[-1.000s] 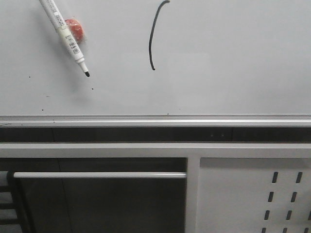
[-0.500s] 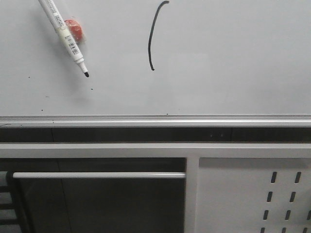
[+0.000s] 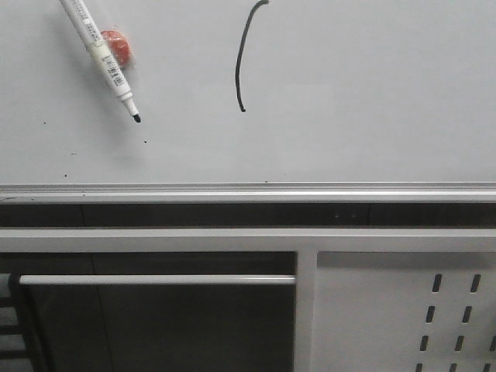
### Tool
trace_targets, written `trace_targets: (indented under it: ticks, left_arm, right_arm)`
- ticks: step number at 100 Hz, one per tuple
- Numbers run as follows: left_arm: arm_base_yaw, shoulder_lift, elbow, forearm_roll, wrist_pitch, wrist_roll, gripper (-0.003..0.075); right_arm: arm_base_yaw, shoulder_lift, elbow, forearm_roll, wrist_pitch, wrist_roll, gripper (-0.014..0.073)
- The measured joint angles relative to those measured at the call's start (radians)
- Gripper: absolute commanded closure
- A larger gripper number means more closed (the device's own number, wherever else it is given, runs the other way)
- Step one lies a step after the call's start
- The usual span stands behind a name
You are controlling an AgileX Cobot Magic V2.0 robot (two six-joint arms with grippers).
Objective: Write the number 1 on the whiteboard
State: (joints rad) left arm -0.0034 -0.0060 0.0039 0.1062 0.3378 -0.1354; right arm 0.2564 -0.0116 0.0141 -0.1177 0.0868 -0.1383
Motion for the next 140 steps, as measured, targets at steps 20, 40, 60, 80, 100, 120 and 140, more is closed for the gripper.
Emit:
trace_targets:
  ticks: [20,40,60,80,100,120,140]
  left_arm:
    - [0.000,0.000,0.000,0.000,0.000,0.000,0.0738]
    - [0.000,0.000,0.000,0.000,0.000,0.000,0.0738]
    - [0.000,0.000,0.000,0.000,0.000,0.000,0.0738]
    - [0.000,0.000,0.000,0.000,0.000,0.000,0.0738]
    - [0.000,0.000,0.000,0.000,0.000,0.000,0.0738]
    - [0.000,0.000,0.000,0.000,0.000,0.000,0.0738]
    - [0.000,0.000,0.000,0.000,0.000,0.000,0.0738]
  right_arm:
    - [-0.137,0.000,-0.002,0.077,0.101,0.027,0.0665]
    - [-0.294,0.000,-0.002,0.075,0.245,0.031,0.0665]
    - [-0.385,0.000,-0.002,0.075,0.245,0.034,0.0665]
    - [-0.398,0.000,-0.002,0.075,0.245,0.034,0.0665]
    - [-0.398,0.000,-0.002,0.074,0.247,0.034,0.0665]
    - [-0.398,0.000,-0.002,0.074,0.247,0.034,0.0665]
    - [-0.398,0.000,-0.002,0.074,0.247,0.034,0.0665]
